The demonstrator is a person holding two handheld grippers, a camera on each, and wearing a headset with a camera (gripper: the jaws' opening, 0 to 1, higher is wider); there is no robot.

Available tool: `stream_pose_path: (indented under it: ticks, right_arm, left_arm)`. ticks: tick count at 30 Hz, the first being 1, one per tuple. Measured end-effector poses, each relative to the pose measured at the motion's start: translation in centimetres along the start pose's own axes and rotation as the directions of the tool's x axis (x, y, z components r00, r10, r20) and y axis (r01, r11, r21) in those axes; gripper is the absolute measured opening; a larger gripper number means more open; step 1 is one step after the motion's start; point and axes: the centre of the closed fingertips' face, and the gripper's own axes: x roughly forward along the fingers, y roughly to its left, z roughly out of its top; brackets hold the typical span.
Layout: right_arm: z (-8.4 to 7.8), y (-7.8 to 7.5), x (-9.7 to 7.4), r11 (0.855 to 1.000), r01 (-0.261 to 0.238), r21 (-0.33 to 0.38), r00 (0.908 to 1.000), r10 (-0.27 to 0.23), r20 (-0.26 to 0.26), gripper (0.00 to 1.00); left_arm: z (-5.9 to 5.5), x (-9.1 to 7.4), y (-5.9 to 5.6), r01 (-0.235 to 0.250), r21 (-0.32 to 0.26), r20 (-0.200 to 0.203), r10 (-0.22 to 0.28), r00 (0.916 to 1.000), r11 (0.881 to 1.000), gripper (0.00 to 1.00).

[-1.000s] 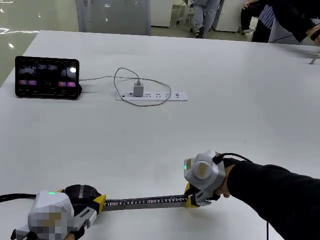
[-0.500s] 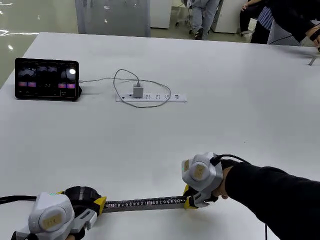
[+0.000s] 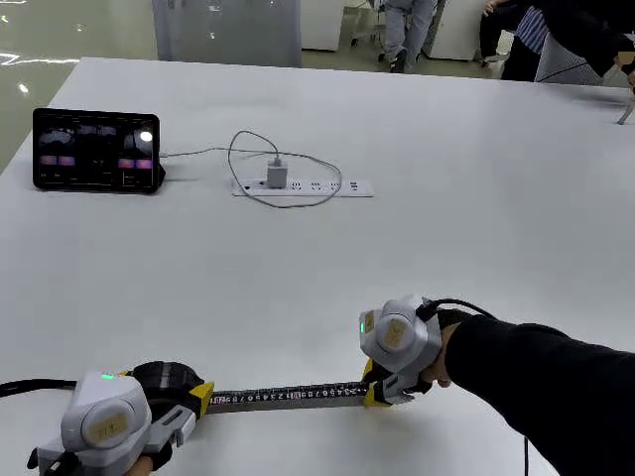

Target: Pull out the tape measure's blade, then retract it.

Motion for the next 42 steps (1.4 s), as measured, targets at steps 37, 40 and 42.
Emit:
stream_pose_path:
  ticks: [37, 40, 42]
  right_arm:
    - [1.3, 0.2, 0.5, 1.000, 0.002, -0.002, 0.9998, -0.002, 0.022, 0.10]
    - [1.5, 0.2, 0.5, 1.000, 0.003, -0.004, 0.9997, -0.003, 0.022, 0.10]
    - [1.6, 0.2, 0.5, 1.000, 0.001, -0.006, 0.9997, -0.001, 0.025, 0.10]
  left_arm:
    - [0.0, 0.0, 0.0, 0.004, 0.006, 0.003, -0.004, 1.0000, 1.000, 0.61]
    - [0.0, 0.0, 0.0, 0.005, 0.003, 0.003, -0.005, 1.0000, 1.000, 0.61]
    - [0.0, 0.0, 0.0, 0.005, 0.001, 0.004, -0.005, 1.0000, 1.000, 0.61]
